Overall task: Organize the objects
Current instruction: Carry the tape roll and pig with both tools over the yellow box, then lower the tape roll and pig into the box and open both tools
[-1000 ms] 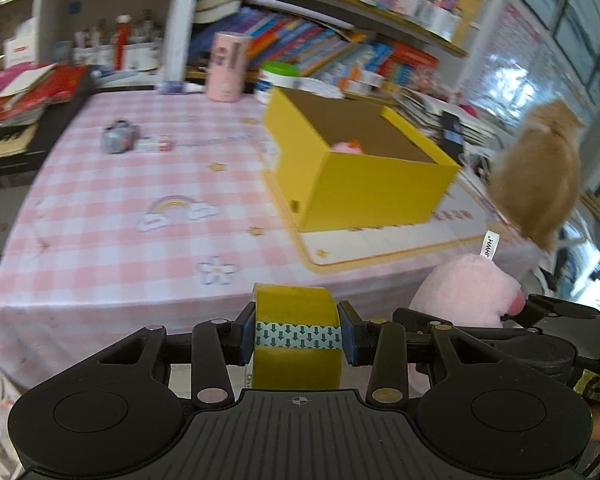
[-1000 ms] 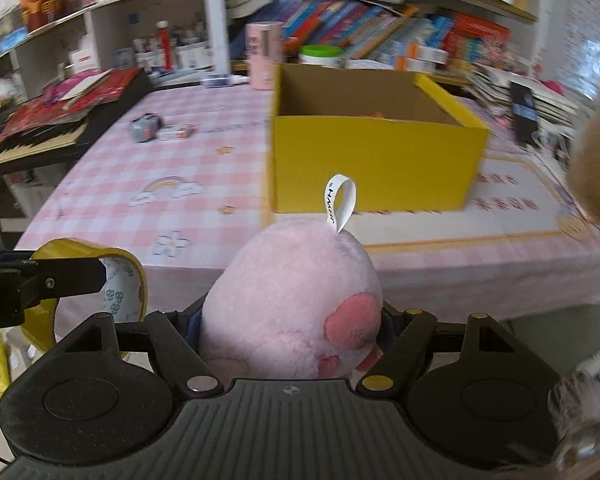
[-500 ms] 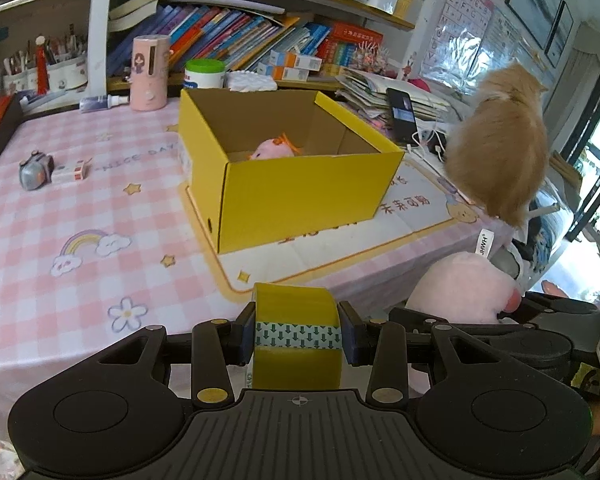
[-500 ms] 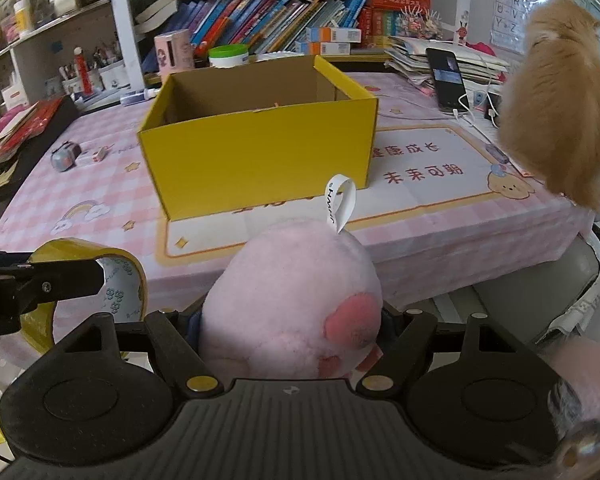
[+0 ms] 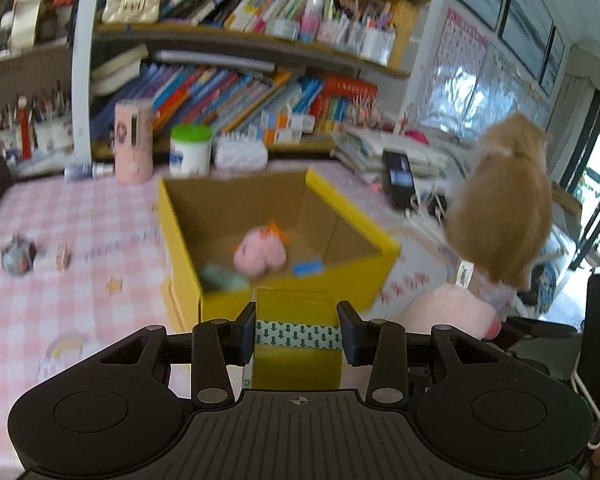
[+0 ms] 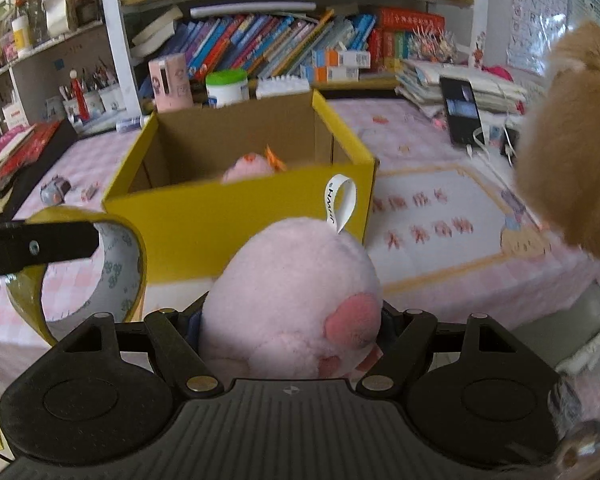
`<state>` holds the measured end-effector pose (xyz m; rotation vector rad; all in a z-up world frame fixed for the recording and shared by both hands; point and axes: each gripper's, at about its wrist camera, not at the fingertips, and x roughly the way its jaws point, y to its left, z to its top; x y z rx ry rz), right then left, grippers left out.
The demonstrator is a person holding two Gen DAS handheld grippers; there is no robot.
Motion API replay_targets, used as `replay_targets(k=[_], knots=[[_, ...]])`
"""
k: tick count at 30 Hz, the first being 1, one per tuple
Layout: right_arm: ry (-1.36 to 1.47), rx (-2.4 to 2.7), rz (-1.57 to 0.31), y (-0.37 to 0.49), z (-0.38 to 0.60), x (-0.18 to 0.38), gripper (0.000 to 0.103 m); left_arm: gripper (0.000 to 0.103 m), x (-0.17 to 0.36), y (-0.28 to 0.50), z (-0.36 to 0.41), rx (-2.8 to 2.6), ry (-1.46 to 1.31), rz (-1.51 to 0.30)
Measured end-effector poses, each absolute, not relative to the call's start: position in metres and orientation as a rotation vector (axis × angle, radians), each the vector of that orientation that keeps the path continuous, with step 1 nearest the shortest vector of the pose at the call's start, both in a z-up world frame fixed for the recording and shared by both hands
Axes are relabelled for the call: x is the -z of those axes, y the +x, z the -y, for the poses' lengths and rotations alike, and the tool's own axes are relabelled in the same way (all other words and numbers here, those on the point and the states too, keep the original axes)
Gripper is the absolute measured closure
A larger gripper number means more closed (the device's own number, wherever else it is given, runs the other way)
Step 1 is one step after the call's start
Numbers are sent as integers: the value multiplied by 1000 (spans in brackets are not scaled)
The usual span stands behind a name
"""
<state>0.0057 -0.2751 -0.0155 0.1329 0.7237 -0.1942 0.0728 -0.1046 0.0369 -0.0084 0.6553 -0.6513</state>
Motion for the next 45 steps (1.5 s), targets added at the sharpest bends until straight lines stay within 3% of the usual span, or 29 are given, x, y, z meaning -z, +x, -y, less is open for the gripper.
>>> replay_targets(k=[7,17,30,37,39,45], knots=[[88,142,-594,42,302,-22,28,64,-58,109,129,571,-4,-561],[33,57,-490,107,334,-48,28,64,-31,162,177,476,90,-617],[-80,-61,-556,174,338,-16,28,64,21,192,207,411,180,-769],[-88,-127,-639,199,336,7,27,62,23,194,216,400,191,-764],[-75,-141,-662,204,337,13,27,58,24,193,218,392,200,-766],[-67,-171,-739,216,338,25,26,25,24,187,219,363,234,-738]])
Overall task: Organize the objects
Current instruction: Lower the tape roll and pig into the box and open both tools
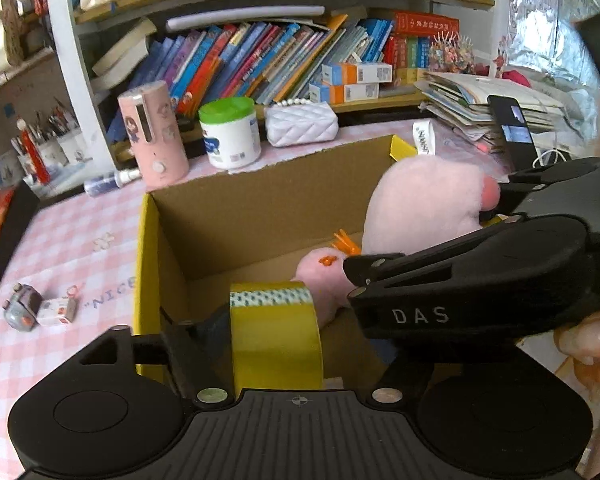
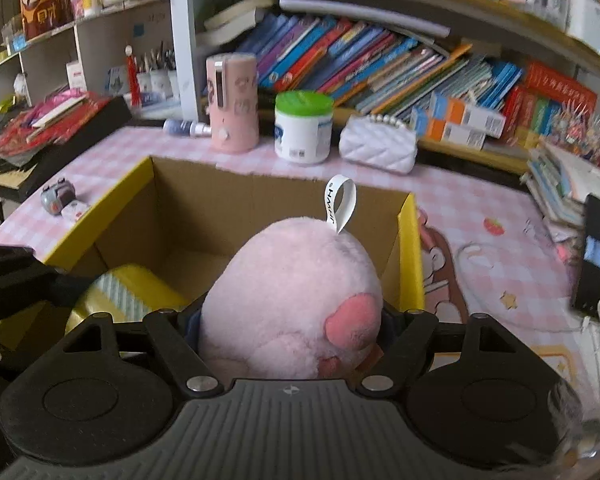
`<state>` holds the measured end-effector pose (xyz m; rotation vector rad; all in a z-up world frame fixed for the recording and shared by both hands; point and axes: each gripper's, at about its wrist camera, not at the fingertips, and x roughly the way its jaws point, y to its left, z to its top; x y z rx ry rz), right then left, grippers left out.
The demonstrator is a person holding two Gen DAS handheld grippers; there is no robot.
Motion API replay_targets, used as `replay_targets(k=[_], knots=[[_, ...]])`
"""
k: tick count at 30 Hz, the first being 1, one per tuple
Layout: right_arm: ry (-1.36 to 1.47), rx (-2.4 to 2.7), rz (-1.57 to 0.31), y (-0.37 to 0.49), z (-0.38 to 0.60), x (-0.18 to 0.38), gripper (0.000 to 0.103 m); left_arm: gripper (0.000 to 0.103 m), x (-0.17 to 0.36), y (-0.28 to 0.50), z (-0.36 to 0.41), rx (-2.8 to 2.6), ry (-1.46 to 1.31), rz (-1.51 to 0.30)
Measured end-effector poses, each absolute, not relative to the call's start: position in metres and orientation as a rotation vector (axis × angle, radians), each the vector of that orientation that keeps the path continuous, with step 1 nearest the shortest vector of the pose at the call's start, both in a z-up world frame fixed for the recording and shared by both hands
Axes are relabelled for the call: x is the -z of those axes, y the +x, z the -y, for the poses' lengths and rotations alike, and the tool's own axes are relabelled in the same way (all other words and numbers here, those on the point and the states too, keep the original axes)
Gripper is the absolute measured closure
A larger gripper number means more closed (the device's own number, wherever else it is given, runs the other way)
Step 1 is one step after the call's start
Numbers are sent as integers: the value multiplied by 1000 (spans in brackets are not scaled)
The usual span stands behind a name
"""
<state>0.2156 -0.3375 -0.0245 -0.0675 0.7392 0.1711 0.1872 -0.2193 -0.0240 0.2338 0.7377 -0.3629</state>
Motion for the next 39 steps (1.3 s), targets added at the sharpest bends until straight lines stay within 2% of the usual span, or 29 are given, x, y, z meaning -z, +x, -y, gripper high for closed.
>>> replay_targets(k=[2,9,11,19,31,39], knots=[[-66,-178,-758,218,337,27,26,17,22,182,219,350,252,-721],[-88,-191,-804,221,334,34,21,13,17,168,214,357,256,-712],[-95,-194,-810,220,333,35,21,7,13,162,212,367,245,-700],[-42,-139,-708,199,336,11,13,5,-9,135,202,387,148,-603],[41,87,-450,102,352,-35,11,4,-35,83,157,308,14,-483],[110,242,-473,41,338,-22,10,3,-23,57,116,234,-22,-531]])
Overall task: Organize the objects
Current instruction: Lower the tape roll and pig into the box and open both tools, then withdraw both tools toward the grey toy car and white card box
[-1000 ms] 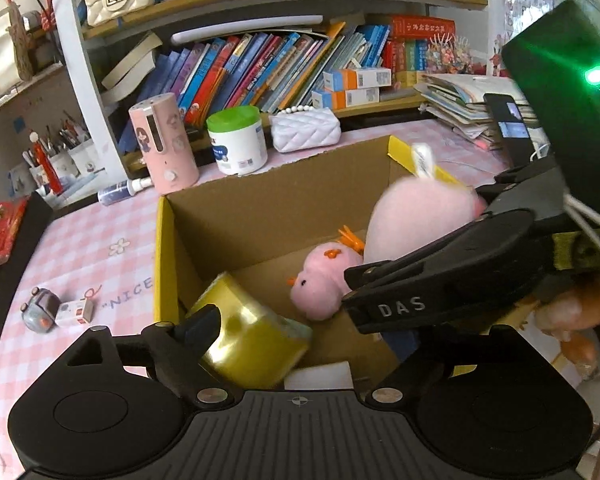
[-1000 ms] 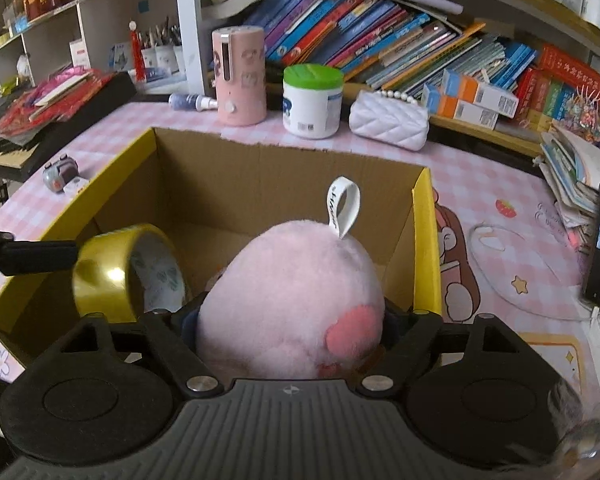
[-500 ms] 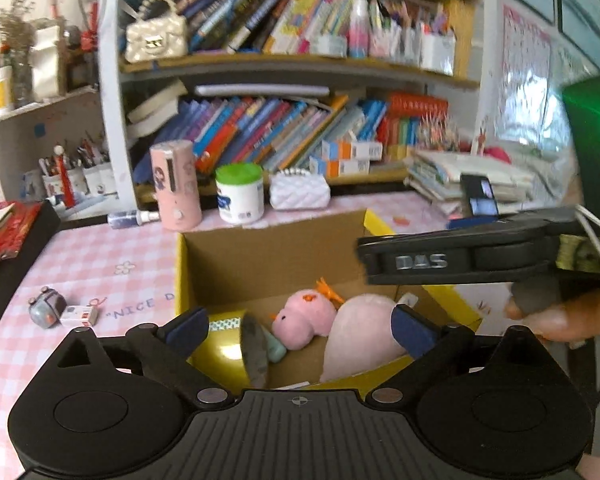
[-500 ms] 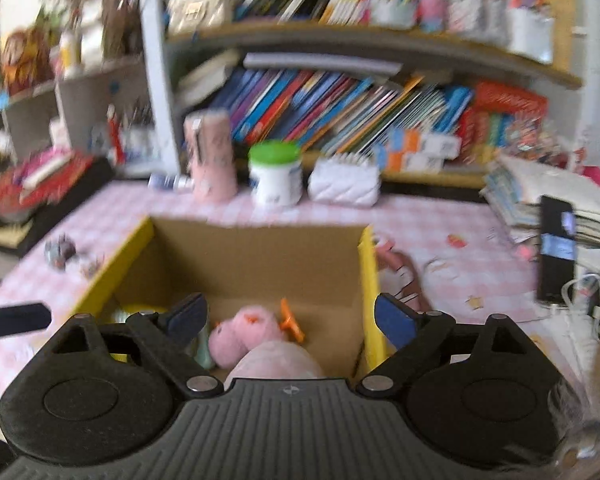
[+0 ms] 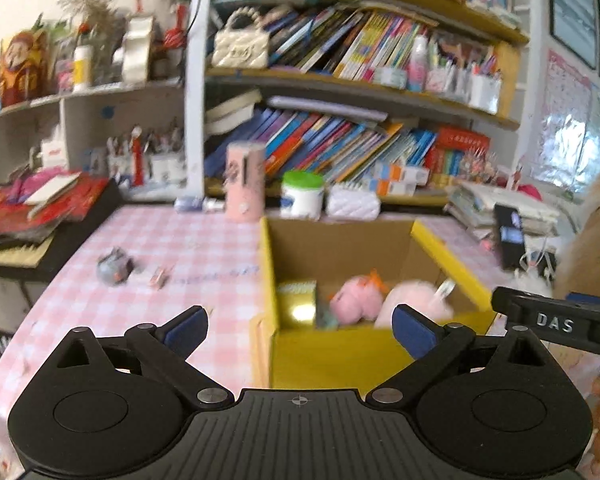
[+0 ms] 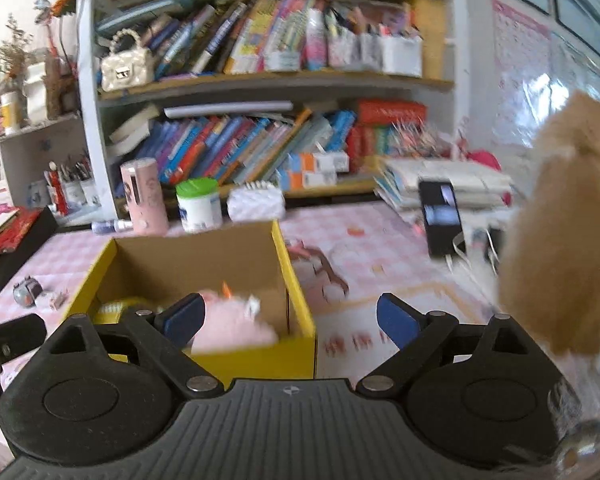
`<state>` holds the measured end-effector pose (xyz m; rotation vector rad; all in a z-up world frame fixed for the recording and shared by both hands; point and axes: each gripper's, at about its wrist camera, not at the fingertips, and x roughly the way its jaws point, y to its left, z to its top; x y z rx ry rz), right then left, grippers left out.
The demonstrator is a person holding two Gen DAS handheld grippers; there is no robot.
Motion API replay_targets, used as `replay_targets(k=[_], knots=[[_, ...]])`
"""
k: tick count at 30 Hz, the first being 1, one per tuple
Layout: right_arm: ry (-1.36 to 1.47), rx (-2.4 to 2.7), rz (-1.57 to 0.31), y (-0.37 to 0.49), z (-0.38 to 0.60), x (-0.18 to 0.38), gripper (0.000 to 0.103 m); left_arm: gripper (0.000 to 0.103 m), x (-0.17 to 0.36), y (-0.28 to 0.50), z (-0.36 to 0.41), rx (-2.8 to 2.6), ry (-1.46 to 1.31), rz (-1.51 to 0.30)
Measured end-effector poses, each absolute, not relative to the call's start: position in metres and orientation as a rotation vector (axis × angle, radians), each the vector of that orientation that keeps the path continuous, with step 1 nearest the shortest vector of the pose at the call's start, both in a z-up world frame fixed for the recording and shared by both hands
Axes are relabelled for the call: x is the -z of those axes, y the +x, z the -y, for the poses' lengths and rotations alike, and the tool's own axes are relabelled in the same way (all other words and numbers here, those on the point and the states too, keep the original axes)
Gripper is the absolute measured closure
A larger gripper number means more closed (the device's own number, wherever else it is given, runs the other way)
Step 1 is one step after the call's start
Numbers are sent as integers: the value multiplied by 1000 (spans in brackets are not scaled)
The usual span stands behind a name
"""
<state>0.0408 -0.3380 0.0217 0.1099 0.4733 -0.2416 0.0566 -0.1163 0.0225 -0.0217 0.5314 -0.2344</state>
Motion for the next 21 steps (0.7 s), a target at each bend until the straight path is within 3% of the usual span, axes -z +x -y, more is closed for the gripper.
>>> replay_targets(k=[21], knots=[[149,90,-733,-15,196,25,8,3,5,-1,5,154,35,-712]])
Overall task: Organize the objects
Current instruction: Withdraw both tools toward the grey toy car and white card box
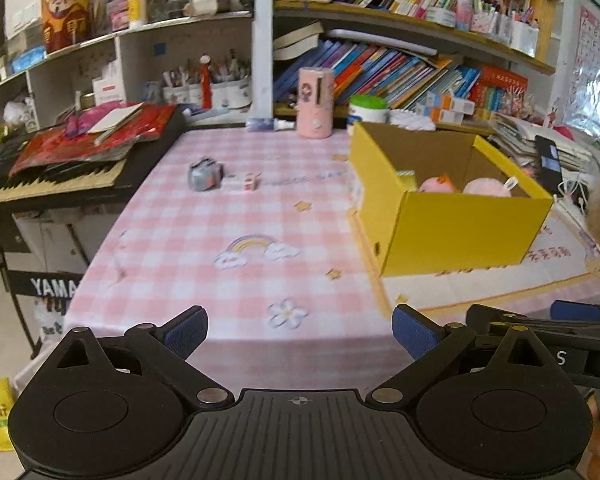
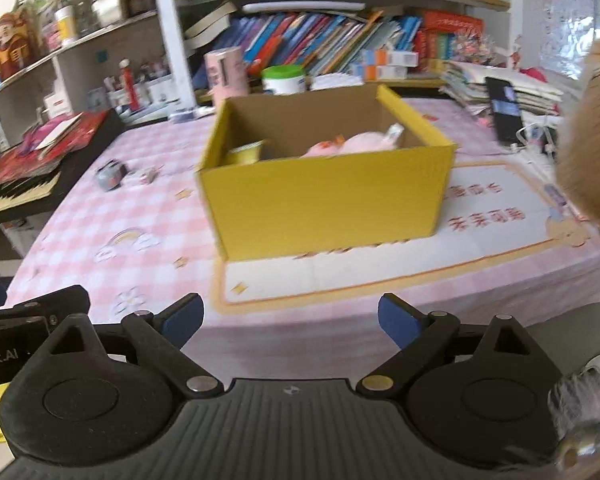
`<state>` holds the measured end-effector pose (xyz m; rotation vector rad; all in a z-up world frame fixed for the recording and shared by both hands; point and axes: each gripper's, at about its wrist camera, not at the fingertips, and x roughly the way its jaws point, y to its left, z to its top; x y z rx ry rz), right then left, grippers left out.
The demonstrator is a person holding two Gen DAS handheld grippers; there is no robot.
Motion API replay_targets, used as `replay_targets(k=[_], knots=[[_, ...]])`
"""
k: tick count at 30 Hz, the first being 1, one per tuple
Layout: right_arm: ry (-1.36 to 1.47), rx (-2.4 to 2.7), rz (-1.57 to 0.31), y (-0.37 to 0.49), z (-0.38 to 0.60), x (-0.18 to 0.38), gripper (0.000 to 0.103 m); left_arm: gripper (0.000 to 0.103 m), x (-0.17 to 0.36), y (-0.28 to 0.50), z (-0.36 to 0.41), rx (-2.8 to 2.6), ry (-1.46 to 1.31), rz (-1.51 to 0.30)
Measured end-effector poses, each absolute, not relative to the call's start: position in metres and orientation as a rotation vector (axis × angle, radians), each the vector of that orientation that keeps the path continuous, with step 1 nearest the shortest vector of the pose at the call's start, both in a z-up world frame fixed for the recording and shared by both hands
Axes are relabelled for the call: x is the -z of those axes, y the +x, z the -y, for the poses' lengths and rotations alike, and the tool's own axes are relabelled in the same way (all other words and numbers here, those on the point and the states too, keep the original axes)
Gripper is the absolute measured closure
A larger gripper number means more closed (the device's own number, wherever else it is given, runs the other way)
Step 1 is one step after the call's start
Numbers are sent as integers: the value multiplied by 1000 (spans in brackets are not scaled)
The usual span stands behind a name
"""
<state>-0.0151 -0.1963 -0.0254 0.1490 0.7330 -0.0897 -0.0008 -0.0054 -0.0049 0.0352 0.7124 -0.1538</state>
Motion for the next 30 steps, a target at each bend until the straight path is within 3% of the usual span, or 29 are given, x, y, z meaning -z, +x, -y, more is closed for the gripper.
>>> replay_targets(k=[30], knots=[[61,-112,-722,-6,65,21,8,3,3,-17,-116,-25,-57,-686]])
